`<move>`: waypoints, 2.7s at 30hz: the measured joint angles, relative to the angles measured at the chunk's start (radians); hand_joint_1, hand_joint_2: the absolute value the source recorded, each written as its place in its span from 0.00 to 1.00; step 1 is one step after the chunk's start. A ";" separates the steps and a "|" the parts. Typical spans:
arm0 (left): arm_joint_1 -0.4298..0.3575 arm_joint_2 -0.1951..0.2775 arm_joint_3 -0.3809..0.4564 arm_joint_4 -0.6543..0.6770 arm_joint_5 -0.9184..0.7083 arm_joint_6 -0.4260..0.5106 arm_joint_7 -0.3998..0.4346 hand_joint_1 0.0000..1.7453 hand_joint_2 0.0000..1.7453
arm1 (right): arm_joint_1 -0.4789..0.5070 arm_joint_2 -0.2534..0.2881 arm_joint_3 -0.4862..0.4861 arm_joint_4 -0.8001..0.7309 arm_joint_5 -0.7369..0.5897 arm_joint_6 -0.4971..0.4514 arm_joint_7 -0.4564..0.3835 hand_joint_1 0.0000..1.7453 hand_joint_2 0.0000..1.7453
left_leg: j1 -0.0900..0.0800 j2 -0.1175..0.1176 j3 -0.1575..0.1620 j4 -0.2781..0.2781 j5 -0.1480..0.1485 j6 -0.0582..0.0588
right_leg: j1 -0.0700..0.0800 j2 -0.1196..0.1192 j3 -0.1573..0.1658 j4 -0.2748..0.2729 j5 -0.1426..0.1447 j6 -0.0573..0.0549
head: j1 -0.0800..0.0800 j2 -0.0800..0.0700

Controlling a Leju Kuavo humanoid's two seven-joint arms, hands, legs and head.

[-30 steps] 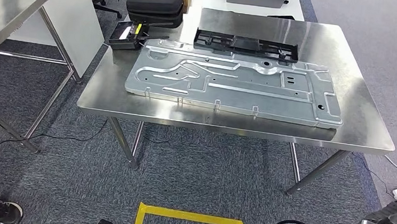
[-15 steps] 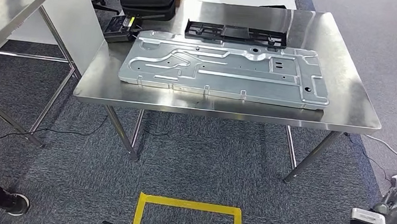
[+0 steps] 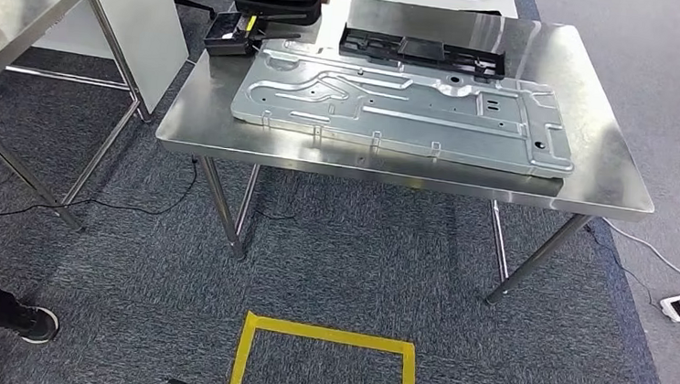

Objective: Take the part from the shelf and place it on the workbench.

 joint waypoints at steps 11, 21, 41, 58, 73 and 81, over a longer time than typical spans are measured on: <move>-0.002 0.000 0.002 0.000 -0.020 -0.007 0.005 0.00 0.00 | -0.062 0.026 -0.100 0.430 0.151 -0.009 0.437 0.00 0.00 | -0.003 0.004 -0.067 0.037 0.036 -0.045 | 0.006 -0.001 0.187 -0.237 0.078 -0.041 | -0.001 0.000; -0.001 0.000 0.003 0.000 -0.021 -0.006 0.011 0.00 0.00 | -0.077 0.062 -0.100 0.512 0.200 0.012 0.494 0.00 0.00 | -0.003 -0.001 0.026 0.095 -0.062 -0.048 | 0.011 -0.003 0.083 -0.219 0.153 -0.056 | -0.004 0.000; 0.000 0.000 0.005 0.000 -0.020 -0.005 0.005 0.00 0.00 | -0.085 0.080 -0.100 0.539 0.221 0.049 0.522 0.00 0.00 | -0.004 0.005 -0.047 0.026 0.023 -0.038 | 0.005 0.001 0.191 -0.240 0.077 -0.037 | -0.002 0.000; 0.001 0.000 0.007 0.000 -0.022 -0.005 0.001 0.00 0.00 | -0.088 0.092 -0.100 0.542 0.224 0.068 0.508 0.00 0.00 | 0.004 0.002 0.048 -0.015 -0.040 -0.014 | 0.008 0.000 0.067 -0.182 0.129 -0.020 | -0.004 0.000; 0.003 0.001 0.010 0.000 -0.023 -0.008 0.001 0.00 0.00 | -0.089 0.092 -0.108 0.546 0.218 0.135 0.508 0.00 0.00 | 0.002 0.002 -0.063 0.054 -0.005 -0.049 | 0.000 0.000 0.173 -0.234 0.083 -0.049 | -0.004 0.000; 0.003 0.001 0.011 0.000 -0.022 -0.008 0.002 0.00 0.00 | -0.089 0.091 -0.109 0.546 0.224 0.140 0.507 0.00 0.00 | 0.008 0.000 -0.139 0.264 -0.156 -0.060 | 0.004 -0.003 0.138 -0.235 0.111 -0.067 | -0.006 0.000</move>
